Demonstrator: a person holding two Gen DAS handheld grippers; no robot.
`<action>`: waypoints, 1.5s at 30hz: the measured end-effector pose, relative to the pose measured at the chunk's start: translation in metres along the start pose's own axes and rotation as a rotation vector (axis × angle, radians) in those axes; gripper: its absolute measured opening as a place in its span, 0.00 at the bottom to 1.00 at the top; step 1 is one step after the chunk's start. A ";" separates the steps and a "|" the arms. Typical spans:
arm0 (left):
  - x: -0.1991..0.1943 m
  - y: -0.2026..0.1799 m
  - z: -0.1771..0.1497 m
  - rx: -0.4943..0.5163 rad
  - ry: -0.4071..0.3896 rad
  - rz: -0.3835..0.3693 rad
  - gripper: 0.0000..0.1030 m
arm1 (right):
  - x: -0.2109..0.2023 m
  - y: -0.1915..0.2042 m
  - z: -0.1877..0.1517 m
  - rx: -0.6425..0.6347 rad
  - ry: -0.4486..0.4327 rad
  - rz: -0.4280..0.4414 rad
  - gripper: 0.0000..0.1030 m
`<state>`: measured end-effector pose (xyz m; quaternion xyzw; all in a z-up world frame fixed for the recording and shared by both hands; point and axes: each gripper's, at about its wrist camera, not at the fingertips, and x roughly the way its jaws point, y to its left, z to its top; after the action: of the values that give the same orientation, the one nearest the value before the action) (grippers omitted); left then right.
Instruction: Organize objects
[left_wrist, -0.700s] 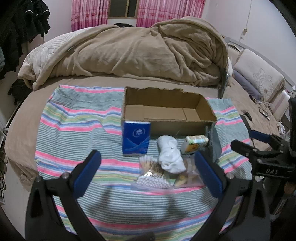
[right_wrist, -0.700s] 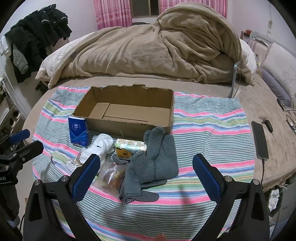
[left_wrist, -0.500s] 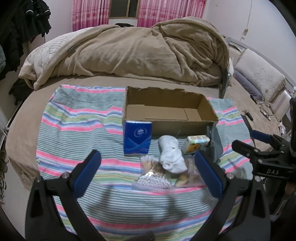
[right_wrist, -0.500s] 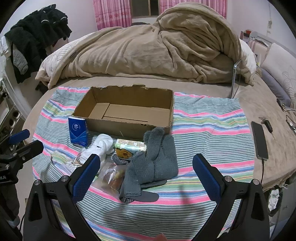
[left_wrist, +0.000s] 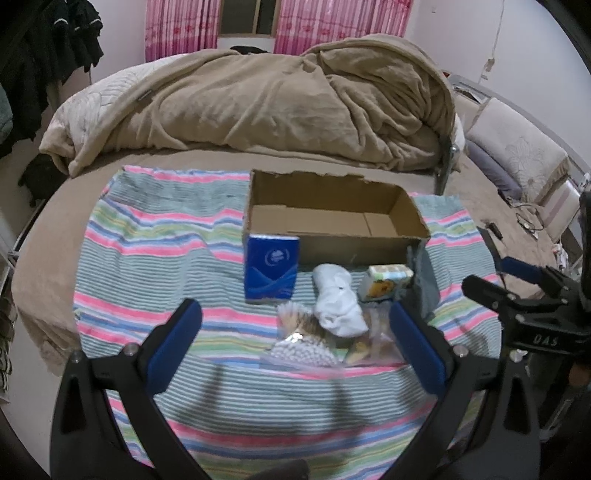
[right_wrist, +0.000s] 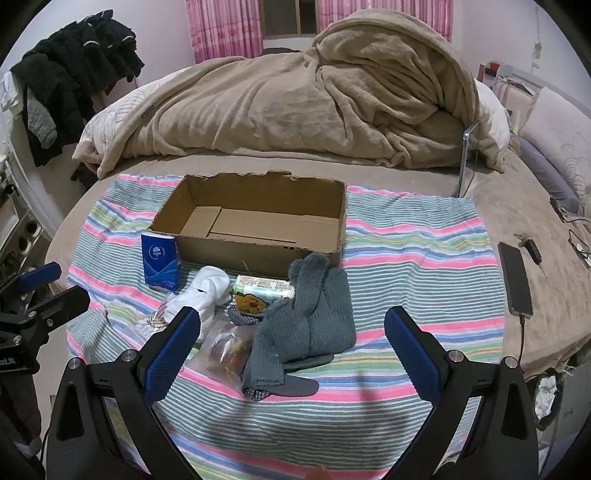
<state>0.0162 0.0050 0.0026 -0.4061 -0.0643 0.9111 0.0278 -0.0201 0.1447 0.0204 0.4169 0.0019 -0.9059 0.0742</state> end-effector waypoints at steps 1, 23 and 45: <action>-0.001 0.000 0.000 0.001 0.001 0.000 0.99 | -0.001 0.000 0.000 0.000 -0.001 0.000 0.99; -0.008 0.001 -0.001 -0.003 -0.014 0.001 0.99 | -0.006 0.000 -0.003 -0.002 -0.007 0.001 0.99; 0.029 0.008 0.005 -0.027 0.009 -0.012 0.99 | 0.024 -0.011 0.003 0.019 0.044 0.005 0.99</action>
<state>-0.0067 -0.0003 -0.0168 -0.4103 -0.0789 0.9081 0.0279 -0.0391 0.1526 0.0030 0.4374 -0.0061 -0.8963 0.0727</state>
